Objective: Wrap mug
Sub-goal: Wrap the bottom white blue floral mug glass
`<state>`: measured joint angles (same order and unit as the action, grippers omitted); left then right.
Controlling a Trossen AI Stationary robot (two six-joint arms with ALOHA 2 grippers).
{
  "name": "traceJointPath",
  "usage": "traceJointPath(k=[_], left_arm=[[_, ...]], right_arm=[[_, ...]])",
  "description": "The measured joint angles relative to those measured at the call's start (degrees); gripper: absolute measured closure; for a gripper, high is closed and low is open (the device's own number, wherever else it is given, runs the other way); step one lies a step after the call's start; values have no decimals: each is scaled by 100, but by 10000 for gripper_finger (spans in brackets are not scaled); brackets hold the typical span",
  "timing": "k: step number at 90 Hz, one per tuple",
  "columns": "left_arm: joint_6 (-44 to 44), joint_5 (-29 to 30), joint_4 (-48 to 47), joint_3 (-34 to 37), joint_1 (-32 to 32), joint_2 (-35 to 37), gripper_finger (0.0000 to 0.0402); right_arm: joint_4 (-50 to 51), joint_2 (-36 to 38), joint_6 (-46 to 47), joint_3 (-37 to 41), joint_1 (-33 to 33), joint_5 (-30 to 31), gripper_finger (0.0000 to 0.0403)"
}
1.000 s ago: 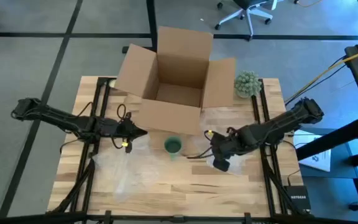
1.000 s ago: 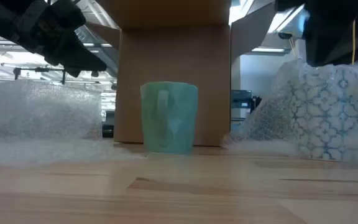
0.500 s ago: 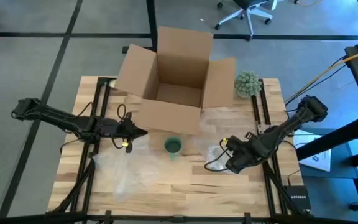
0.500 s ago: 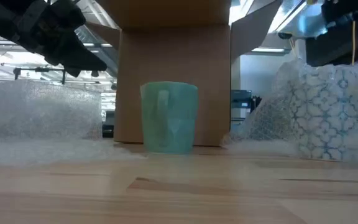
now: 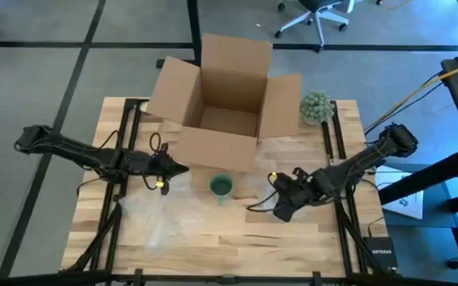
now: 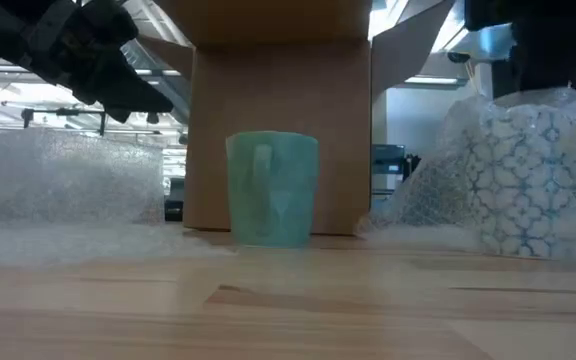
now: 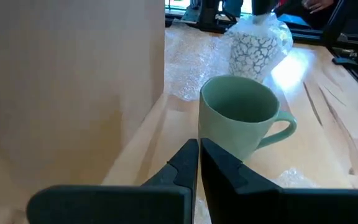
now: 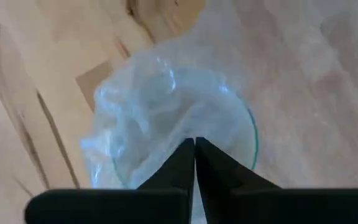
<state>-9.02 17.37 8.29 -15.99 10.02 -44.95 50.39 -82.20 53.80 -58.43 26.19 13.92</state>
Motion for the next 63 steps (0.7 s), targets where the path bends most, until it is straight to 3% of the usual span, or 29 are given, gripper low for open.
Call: traceJointPath(k=[34, 47, 63], left_arm=[[4, -4, -14, 0, 2, 0, 402], [4, -4, -22, 0, 1, 0, 402], [24, -4, -23, 0, 1, 0, 402]], right_arm=[[-379, -1042, -1093, -31, -576, -1373, 402], [-24, -874, -1189, -403, -561, -1383, 402], [338, -598, -1214, -715, -554, -916, 402]])
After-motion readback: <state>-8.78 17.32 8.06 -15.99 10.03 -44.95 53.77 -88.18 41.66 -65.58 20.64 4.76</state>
